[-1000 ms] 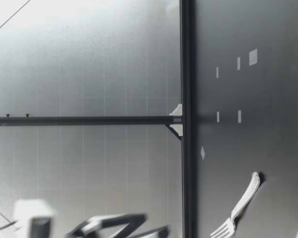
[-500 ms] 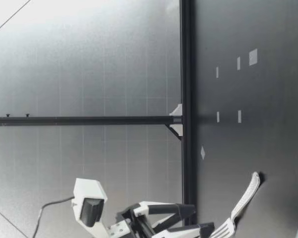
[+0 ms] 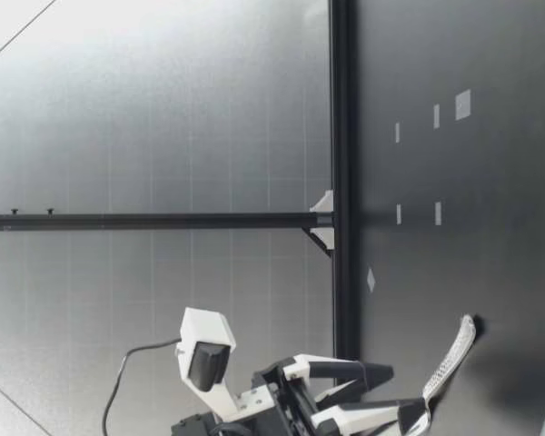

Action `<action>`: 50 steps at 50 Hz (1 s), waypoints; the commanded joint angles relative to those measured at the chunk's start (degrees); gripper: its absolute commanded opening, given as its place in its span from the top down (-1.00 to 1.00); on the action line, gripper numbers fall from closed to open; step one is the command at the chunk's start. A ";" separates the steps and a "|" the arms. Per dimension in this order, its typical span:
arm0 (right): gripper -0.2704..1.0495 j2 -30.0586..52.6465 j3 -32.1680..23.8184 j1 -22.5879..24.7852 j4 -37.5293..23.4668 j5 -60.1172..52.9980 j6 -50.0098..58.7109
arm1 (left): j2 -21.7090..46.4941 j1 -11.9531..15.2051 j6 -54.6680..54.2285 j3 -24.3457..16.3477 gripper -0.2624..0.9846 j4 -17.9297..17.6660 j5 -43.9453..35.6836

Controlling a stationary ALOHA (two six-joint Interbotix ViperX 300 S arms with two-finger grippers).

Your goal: Pick up the fork and place it on the plate.

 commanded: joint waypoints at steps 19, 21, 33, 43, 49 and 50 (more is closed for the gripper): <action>-0.03 0.00 -0.09 -0.09 0.09 -0.18 1.32 | 2.11 2.81 0.09 -0.97 -0.47 0.09 0.00; -0.03 0.00 0.18 -0.09 0.09 -0.18 1.76 | 2.11 2.81 0.09 -1.05 -0.44 0.09 0.00; -0.03 -0.09 0.53 -0.09 0.09 -0.62 2.11 | 2.20 2.81 0.00 -1.14 -0.25 0.09 -0.35; -0.03 -0.09 0.62 -0.18 0.00 -0.62 2.11 | 2.55 2.81 -0.09 -0.53 -0.23 0.00 -0.35; -0.03 -0.09 0.53 -0.09 0.00 -0.62 2.11 | 2.81 2.72 -0.09 -0.53 -0.23 0.00 -0.09; -0.03 -0.09 0.62 -0.18 0.00 -0.62 2.11 | 2.72 2.81 -0.09 -0.53 -0.23 0.00 0.00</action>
